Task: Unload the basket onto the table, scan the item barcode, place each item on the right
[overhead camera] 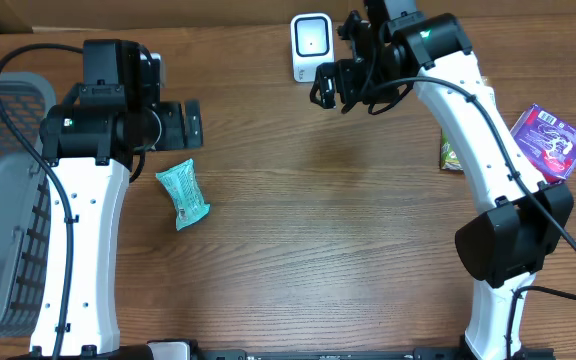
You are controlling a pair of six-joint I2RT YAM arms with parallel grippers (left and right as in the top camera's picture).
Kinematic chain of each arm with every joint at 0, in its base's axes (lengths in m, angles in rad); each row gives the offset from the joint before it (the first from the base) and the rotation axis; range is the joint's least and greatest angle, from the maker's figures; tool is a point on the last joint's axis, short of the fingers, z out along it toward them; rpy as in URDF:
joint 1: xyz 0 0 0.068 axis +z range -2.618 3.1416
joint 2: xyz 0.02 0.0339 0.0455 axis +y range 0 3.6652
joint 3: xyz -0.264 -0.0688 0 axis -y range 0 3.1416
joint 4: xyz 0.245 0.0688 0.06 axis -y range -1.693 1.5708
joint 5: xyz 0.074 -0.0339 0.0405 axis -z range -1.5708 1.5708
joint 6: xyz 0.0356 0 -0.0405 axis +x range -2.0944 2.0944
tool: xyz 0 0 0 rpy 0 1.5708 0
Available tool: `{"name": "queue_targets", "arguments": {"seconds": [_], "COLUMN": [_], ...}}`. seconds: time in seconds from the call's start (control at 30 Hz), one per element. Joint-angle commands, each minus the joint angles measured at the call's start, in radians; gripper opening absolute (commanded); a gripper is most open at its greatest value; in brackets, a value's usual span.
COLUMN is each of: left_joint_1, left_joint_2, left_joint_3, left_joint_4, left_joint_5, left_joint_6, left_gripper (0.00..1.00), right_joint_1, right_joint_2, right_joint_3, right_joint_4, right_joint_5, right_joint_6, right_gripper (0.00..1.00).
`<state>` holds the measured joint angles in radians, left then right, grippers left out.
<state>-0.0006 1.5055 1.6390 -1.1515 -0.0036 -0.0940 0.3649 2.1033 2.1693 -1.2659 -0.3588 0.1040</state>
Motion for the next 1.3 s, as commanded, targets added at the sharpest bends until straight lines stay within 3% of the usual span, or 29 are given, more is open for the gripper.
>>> {"name": "queue_targets", "arguments": {"seconds": [0.0, 0.13, 0.27, 0.43, 0.77, 1.07, 1.2, 1.27], "left_joint_1": [0.000, 0.000, 0.000, 0.000, 0.000, 0.000, 0.000, 0.000], "left_joint_2": [0.005, 0.010, 0.026, 0.028, 0.028, 0.083, 0.142, 0.166], "left_joint_3": [0.012, 0.000, -0.108, -0.308, -0.641, -0.740, -0.740, -0.740], "left_joint_4": [0.006, -0.023, -0.084, -0.015, 0.371, 0.653, 0.683, 0.682], "left_joint_5": [0.085, 0.074, -0.122, -0.219, -0.296, -0.283, -0.256, -0.257], "left_joint_6": [-0.045, -0.069, -0.299, -0.413, -0.373, -0.320, -0.321, -0.321], "left_gripper": [1.00, 0.98, 0.82, 0.82, 0.83, 0.89, 0.80, 0.64], "right_joint_1": [0.018, 0.003, -0.051, -0.111, -0.159, -0.159, -0.159, -0.159], "right_joint_2": [0.001, 0.001, 0.001, 0.001, 0.001, 0.001, 0.001, 0.001], "right_joint_3": [-0.006, -0.006, -0.006, -0.006, -0.006, -0.006, -0.006, -0.006], "right_joint_4": [0.004, 0.008, 0.011, 0.003, -0.020, -0.023, -0.023, -0.023], "right_joint_5": [0.020, 0.065, 0.070, 0.069, 0.070, 0.070, 0.070, 0.070], "right_joint_6": [-0.007, -0.007, -0.006, -0.006, -0.006, -0.006, -0.006, -0.006], "right_gripper": [1.00, 1.00, 1.00, 1.00, 1.00, 1.00, 1.00, 1.00]}}
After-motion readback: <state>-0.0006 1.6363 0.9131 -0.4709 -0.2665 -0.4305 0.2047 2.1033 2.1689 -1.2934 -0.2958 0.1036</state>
